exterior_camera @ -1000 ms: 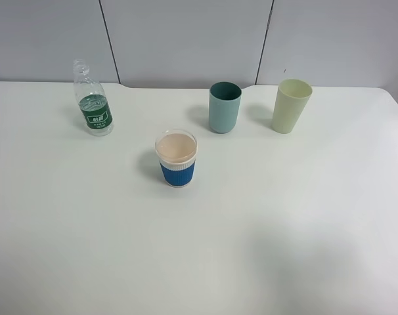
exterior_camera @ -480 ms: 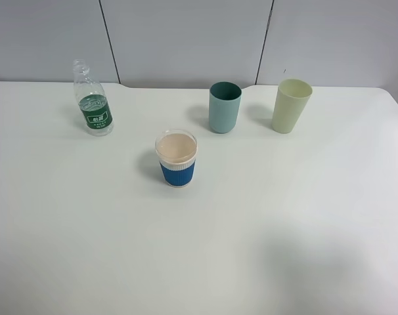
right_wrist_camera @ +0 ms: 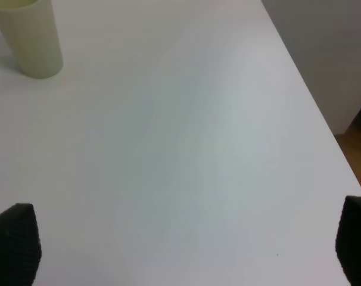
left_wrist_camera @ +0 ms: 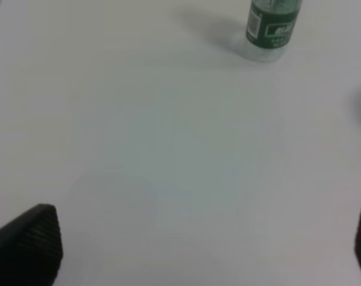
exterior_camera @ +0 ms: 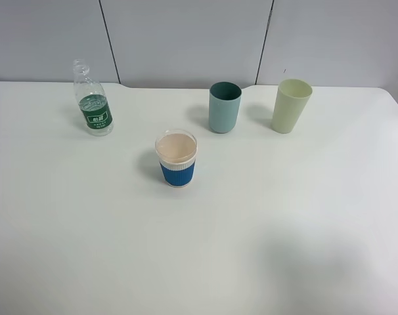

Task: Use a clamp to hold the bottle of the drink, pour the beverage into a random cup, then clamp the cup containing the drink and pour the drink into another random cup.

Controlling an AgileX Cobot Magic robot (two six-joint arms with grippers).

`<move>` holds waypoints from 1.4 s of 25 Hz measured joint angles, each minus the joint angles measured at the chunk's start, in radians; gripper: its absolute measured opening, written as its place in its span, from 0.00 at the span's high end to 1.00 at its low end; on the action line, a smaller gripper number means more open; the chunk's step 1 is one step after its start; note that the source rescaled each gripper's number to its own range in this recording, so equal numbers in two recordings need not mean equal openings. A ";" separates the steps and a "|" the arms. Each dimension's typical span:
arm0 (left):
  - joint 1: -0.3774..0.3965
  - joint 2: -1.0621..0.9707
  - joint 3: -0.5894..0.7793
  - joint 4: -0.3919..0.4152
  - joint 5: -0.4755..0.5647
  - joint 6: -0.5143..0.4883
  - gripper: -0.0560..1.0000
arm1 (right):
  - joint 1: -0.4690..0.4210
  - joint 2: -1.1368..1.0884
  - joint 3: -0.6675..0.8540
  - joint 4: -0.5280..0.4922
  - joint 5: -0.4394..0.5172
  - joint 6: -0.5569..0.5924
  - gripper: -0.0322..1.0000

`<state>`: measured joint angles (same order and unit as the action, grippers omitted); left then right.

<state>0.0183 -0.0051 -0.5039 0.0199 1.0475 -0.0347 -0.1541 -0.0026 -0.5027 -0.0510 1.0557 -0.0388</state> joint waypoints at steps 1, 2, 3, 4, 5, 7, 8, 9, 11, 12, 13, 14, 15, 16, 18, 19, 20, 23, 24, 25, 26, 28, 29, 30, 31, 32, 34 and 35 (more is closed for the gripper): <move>0.000 0.000 0.000 0.000 0.000 0.000 0.00 | 0.000 0.000 0.000 0.000 0.000 0.000 0.00; 0.000 0.000 0.000 0.000 0.000 0.000 0.00 | 0.000 0.000 0.000 0.000 0.000 0.000 0.00; 0.000 0.000 0.000 0.000 0.000 0.000 0.00 | 0.000 0.000 0.000 0.000 0.000 0.000 0.00; 0.000 0.000 0.000 0.000 0.000 0.000 0.00 | 0.000 0.000 0.000 0.000 0.000 0.000 0.00; 0.000 0.000 0.000 0.000 0.000 0.000 0.00 | 0.000 0.000 0.000 0.000 0.000 0.000 0.00; 0.000 0.000 0.000 0.000 0.000 0.000 0.00 | 0.000 0.000 0.000 0.000 0.000 0.000 0.00; 0.000 0.000 0.000 0.000 0.000 0.000 0.00 | 0.000 0.000 0.000 0.000 0.000 0.000 0.00; 0.000 0.000 0.000 0.000 0.000 0.000 0.00 | 0.000 0.000 0.000 0.000 0.000 0.000 0.00; 0.000 0.000 0.000 0.000 0.000 0.000 0.00 | 0.000 0.000 0.000 0.000 0.000 0.000 0.00; 0.000 0.000 0.000 0.000 0.000 0.000 0.00 | 0.000 0.000 0.000 0.000 0.000 0.000 0.00; 0.000 0.000 0.000 0.000 0.000 0.000 0.00 | 0.000 0.000 0.000 0.000 0.000 0.000 0.00; 0.000 0.000 0.000 0.000 0.000 0.000 0.00 | 0.000 0.000 0.000 0.000 0.000 0.000 0.00; 0.000 0.000 0.000 0.000 0.000 0.000 0.00 | 0.000 0.000 0.000 0.000 0.000 0.000 0.00; 0.000 0.000 0.000 0.000 0.000 0.000 0.00 | 0.000 0.000 0.000 0.000 0.000 0.000 0.00; 0.000 0.000 0.000 0.000 0.000 0.000 0.00 | 0.000 0.000 0.000 0.000 0.000 0.000 0.00; 0.000 0.000 0.000 0.000 0.000 0.000 0.00 | 0.000 0.000 0.000 0.000 0.000 0.000 0.00; 0.000 0.000 0.000 0.000 0.000 0.000 0.00 | 0.000 0.000 0.000 0.000 0.000 0.000 0.00; 0.000 0.000 0.000 0.000 0.000 0.000 0.00 | 0.000 0.000 0.000 0.000 0.000 0.000 0.00; 0.000 0.000 0.000 0.000 0.000 0.000 0.00 | 0.000 0.000 0.000 0.000 0.000 0.000 0.00; 0.000 0.000 0.000 0.000 0.000 0.000 0.00 | 0.000 0.000 0.000 0.000 0.000 0.000 0.00; 0.000 0.000 0.000 0.000 0.000 0.000 0.00 | 0.000 0.000 0.000 0.000 0.000 0.000 0.00; 0.000 0.000 0.000 0.000 0.000 0.000 0.00 | 0.000 0.000 0.000 0.000 0.000 0.000 0.00; 0.000 0.000 0.000 0.000 0.000 0.000 0.00 | 0.000 0.000 0.000 0.000 0.000 0.000 0.00; 0.000 0.000 0.000 0.000 0.000 0.000 0.00 | 0.000 0.000 0.000 0.000 0.000 0.000 0.00; 0.000 0.000 0.000 0.000 0.000 0.000 0.00 | 0.000 0.000 0.000 0.000 0.000 0.000 0.00; 0.000 0.000 0.000 0.000 0.000 0.000 0.00 | 0.000 0.000 0.000 0.000 0.000 0.000 0.00; 0.000 0.000 0.000 0.000 0.000 0.000 0.00 | 0.000 0.000 0.000 0.000 0.000 0.000 0.00; 0.000 0.000 0.000 0.000 0.000 0.000 0.00 | 0.000 0.000 0.000 0.000 0.000 0.000 0.00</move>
<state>0.0183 -0.0051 -0.5039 0.0199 1.0475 -0.0347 -0.1541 -0.0026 -0.5027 -0.0510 1.0557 -0.0388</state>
